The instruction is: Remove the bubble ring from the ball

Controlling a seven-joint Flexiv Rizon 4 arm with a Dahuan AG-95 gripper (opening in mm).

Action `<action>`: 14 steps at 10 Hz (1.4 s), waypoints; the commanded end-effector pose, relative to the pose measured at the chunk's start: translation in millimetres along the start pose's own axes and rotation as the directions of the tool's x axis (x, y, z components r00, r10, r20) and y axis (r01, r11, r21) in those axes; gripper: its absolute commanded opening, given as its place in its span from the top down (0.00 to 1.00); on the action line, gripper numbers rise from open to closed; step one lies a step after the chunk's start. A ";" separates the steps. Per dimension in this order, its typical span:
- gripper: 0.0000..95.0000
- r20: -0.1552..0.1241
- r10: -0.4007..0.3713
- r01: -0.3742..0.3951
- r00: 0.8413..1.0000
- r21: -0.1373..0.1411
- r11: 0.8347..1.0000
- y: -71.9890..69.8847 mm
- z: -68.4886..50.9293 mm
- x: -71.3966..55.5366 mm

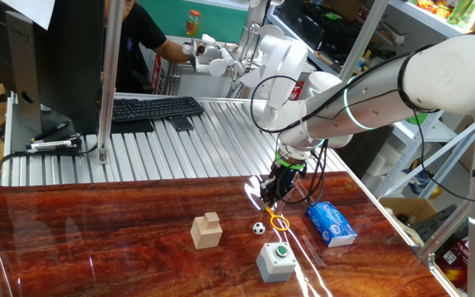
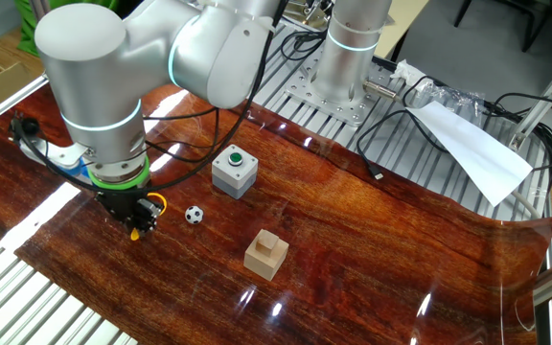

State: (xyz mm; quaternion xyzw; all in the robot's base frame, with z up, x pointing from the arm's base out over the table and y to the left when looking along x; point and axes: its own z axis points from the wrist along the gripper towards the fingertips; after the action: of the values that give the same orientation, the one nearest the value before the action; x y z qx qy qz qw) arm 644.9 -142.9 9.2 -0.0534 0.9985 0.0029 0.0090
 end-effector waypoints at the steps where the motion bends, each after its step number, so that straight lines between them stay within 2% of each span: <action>1: 0.80 -0.002 0.007 -0.007 1.000 0.000 1.000 0.3 -0.4 0.7; 2: 0.60 -0.001 0.015 -0.015 1.000 -0.002 1.000 0.3 -0.6 0.6; 9: 0.60 0.006 0.050 -0.050 0.999 -0.020 0.999 0.8 -13.9 -2.7; 10: 0.60 -0.006 0.055 -0.056 0.998 -0.027 0.998 0.8 -18.8 -4.6; 12: 0.60 -0.003 0.067 -0.067 0.998 -0.034 0.997 1.5 -24.6 -6.1; 14: 0.60 -0.014 0.069 -0.070 0.998 -0.033 0.997 2.2 -27.6 -7.0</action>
State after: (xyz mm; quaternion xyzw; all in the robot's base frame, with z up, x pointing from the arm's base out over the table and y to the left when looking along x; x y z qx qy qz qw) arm 652.4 -140.1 36.1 -0.0169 0.9997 0.0169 0.0028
